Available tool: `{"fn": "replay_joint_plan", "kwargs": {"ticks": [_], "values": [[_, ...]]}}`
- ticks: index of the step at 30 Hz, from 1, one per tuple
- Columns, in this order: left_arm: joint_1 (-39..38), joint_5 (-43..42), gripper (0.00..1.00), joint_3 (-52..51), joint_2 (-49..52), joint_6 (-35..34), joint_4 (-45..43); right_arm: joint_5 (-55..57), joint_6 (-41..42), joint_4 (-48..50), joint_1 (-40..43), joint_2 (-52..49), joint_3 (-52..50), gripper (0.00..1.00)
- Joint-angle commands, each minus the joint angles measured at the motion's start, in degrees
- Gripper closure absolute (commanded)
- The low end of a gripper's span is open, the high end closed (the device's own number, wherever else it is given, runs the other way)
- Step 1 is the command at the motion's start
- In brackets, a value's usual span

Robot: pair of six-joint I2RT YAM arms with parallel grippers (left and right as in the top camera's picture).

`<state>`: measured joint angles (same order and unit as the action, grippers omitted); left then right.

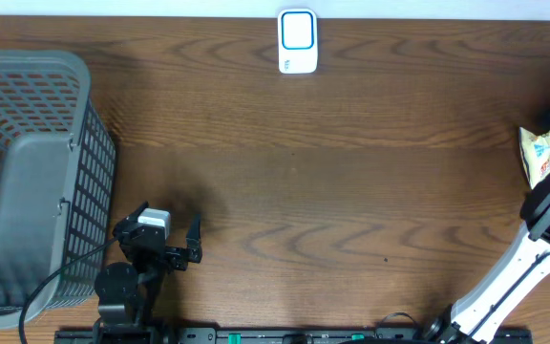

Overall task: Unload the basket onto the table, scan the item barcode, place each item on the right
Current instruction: 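Carry the snack bag to the right and release it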

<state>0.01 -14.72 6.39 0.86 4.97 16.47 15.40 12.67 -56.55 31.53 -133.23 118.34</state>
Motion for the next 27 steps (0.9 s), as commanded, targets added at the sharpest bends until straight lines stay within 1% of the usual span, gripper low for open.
{"fn": "replay_joint_plan", "kwargs": {"ticks": [1,8,14,17,22,27], "values": [[0.3,-0.3,0.02,-0.9,-0.3,0.8,1.1,-6.2,1.0,1.0,-1.3,10.4,0.5,0.01],[0.3,-0.3,0.02,-0.9,-0.3,0.8,1.1,-8.9,1.0,1.0,-4.3,24.7,0.5,0.01],[0.3,-0.3,0.02,-0.9,-0.3,0.8,1.1,-19.3,1.0,-1.0,-10.3,37.9,0.5,0.01],[0.3,-0.3,0.02,-0.9,-0.3,0.8,1.1,-22.7,1.0,-2.2,-14.2,43.6,0.5,0.01],[0.3,-0.3,0.02,-0.9,-0.3,0.8,1.1,-22.7,1.0,-6.6,-20.9,51.5,0.5,0.01],[0.3,-0.3,0.02,-0.9,-0.3,0.8,1.1,-22.6,1.0,-14.0,-22.6,57.4,0.5,0.01]]}}
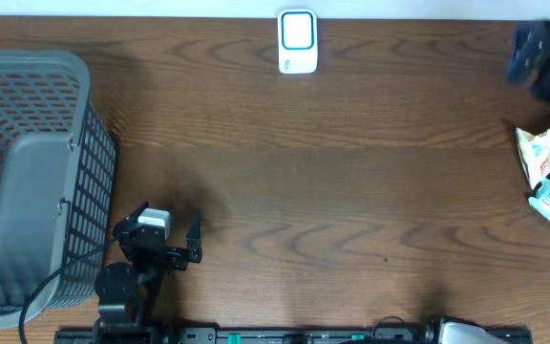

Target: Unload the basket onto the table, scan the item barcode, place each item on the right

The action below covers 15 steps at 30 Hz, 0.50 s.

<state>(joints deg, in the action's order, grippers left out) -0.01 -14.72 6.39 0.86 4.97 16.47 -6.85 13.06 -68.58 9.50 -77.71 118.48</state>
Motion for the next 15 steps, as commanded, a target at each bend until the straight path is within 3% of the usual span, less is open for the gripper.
{"fn": "replay_joint_plan", "kwargs": {"ticks": [1,15], "values": [[0.3,-0.3,0.02,-0.9,-0.3,0.8,1.1,-0.4,0.6,-3.3,-0.5,2.6,0.3,0.01],[0.3,-0.3,0.02,-0.9,-0.3,0.8,1.1,-0.4,0.6,-23.7,-0.5,8.6,0.3,0.01]]}}
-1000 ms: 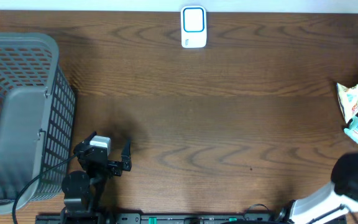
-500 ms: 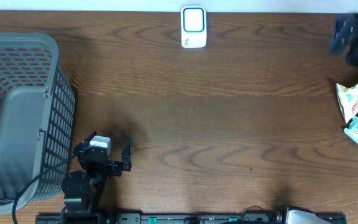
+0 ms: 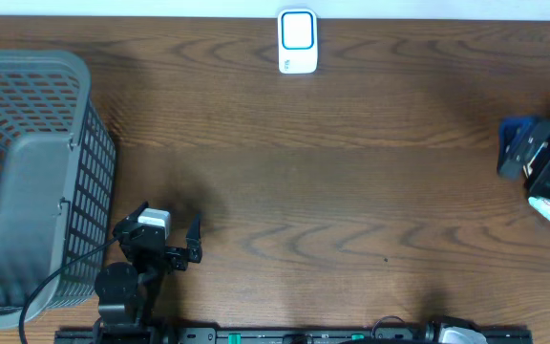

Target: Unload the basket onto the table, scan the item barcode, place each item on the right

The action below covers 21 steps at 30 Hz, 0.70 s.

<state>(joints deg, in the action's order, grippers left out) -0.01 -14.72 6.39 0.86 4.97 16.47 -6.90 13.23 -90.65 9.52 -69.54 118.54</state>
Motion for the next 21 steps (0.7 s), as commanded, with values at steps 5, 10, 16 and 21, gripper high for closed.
{"fn": "replay_joint_plan", "kwargs": {"ticks": [5,10,16,21], "values": [[0.3,-0.3,0.02,-0.9,-0.3,0.8,1.1,2.7,0.4,-3.9,-0.6,1.3,0.3,0.01],[0.3,-0.3,0.02,-0.9,-0.3,0.8,1.1,3.6,0.4,-0.7,-2.0,4.4,-1.0,0.01],[0.3,-0.3,0.02,-0.9,-0.3,0.8,1.1,3.3,-1.2,16.3,-6.7,15.2,-16.1,0.01],[0.3,-0.3,0.02,-0.9,-0.3,0.8,1.1,2.8,-1.7,32.2,-8.6,27.5,-37.7,0.01]]}}
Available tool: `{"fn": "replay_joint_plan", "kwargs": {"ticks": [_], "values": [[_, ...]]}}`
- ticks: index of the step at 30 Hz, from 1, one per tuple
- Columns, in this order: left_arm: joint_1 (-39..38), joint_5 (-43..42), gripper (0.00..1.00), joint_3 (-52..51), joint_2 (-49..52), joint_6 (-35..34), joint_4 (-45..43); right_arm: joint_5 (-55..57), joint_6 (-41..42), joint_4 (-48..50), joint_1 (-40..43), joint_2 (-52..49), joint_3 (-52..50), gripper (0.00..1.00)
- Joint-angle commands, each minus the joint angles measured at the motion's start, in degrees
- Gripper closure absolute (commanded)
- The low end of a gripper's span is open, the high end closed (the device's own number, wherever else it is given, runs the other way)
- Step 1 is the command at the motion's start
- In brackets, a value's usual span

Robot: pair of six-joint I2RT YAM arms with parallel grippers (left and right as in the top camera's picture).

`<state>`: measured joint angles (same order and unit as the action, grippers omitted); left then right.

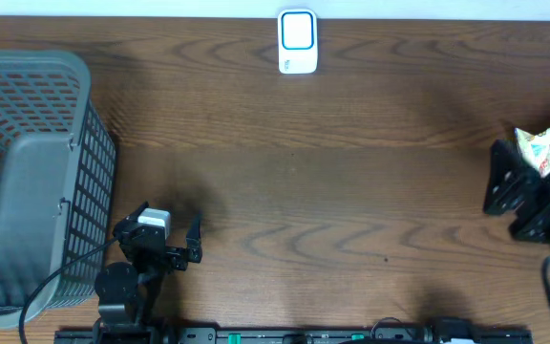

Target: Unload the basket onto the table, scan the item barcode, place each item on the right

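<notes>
The scanner [297, 41], white with a blue face, stands at the table's far edge in the middle. At the right edge lies a yellow-and-white snack bag [548, 141]. Just below it, a sliver of teal packet shows, mostly covered by my right gripper [506, 191]. That gripper is a dark shape whose jaws cannot be made out. My left gripper [193, 241] rests near the front left, fingers apart and holding nothing.
A large grey mesh basket [27, 182] fills the left side of the table, close beside the left arm. The right arm's base rail runs along the front edge.
My right gripper has shifted a little toward the front and left at the right edge, uncovering more of the snack bag. The left arm, scanner and basket are unchanged.
At first the right arm reached from the front up over the packets at the right edge. Then it was a blur in the far right corner, both packets exposed. After that it sat over the packets, and now slightly nearer the front.
</notes>
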<state>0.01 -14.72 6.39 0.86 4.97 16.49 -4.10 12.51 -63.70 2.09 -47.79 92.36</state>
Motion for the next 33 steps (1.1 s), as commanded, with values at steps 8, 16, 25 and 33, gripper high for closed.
{"fn": "replay_joint_plan", "kwargs": {"ticks": [8,16,25,33], "values": [[0.3,-0.3,0.02,-0.9,-0.3,0.8,1.0,-1.8,-1.0,36.3,-1.3,25.7,-44.8,0.01],[0.3,-0.3,0.02,-0.9,-0.3,0.8,1.0,-4.0,-1.0,55.4,0.6,40.2,-65.7,0.01],[0.3,-0.3,0.02,-0.9,-0.3,0.8,1.0,-3.9,-1.9,64.7,1.6,46.9,-80.8,0.01],[0.3,-0.3,0.02,-0.9,-0.3,0.8,1.0,-1.6,-1.9,71.2,2.4,47.5,-91.2,0.01]]}}
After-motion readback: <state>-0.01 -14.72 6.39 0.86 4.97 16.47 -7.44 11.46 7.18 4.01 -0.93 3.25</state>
